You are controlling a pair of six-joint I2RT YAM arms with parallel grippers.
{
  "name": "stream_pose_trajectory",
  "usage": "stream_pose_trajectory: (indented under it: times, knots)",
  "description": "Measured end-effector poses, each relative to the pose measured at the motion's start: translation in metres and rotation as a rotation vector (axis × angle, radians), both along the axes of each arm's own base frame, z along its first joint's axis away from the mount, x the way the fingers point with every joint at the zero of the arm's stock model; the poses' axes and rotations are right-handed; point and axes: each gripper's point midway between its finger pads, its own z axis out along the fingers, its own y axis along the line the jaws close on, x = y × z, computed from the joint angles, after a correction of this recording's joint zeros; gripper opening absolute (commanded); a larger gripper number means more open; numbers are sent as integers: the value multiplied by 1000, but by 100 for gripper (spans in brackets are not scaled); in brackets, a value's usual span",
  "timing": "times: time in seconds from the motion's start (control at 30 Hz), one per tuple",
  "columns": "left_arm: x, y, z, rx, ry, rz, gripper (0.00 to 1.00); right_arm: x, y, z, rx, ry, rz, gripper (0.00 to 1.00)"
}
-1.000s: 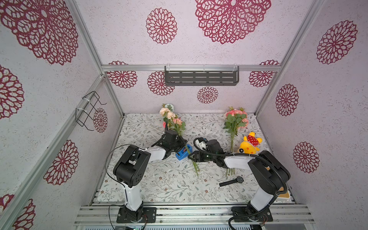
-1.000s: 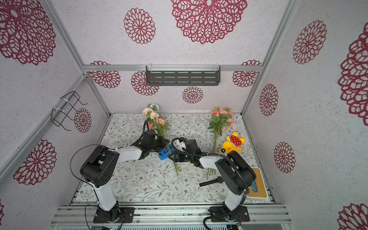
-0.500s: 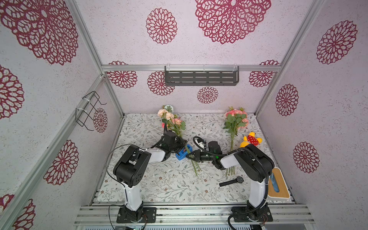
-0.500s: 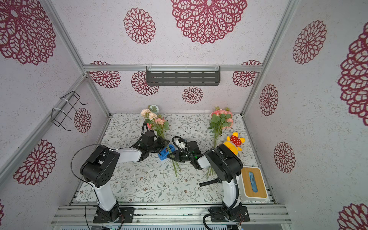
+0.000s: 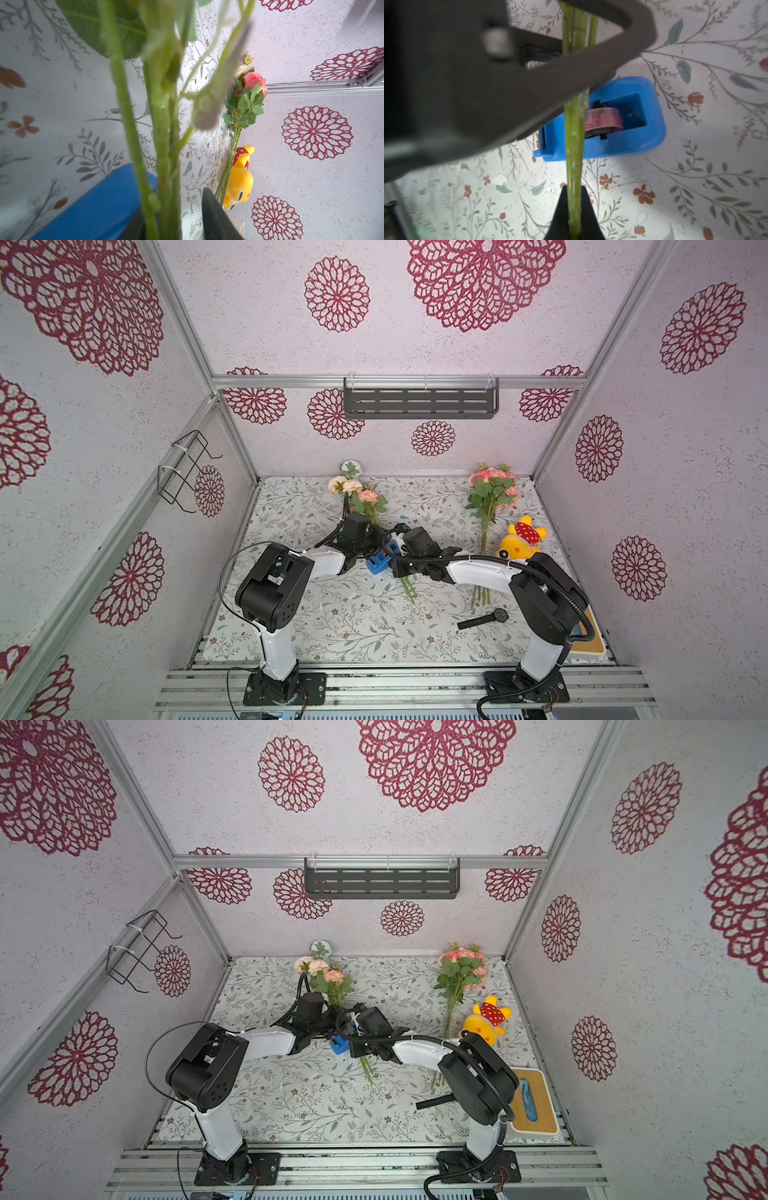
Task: Wrap bouquets with tape
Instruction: Wrap the tape around the bouquet.
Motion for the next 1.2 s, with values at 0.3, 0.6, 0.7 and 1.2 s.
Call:
stream_pose_trajectory:
  times: [0.3,0.6,0.7,1.2]
  knots:
    - [-5,3,-6,22,34,-4,0,-5,-10,-7,-161,-85,-10,29]
    - [-4,1,-4,32,10,-17,0,-8,-33,-10,155,118,38,60]
    - [-2,0,-1,25,-8,-14,0,-4,-35,2,328,180,47,60]
    - [-4,2,-2,-6,-46,-6,0,-4,-6,8,809,458,134,4]
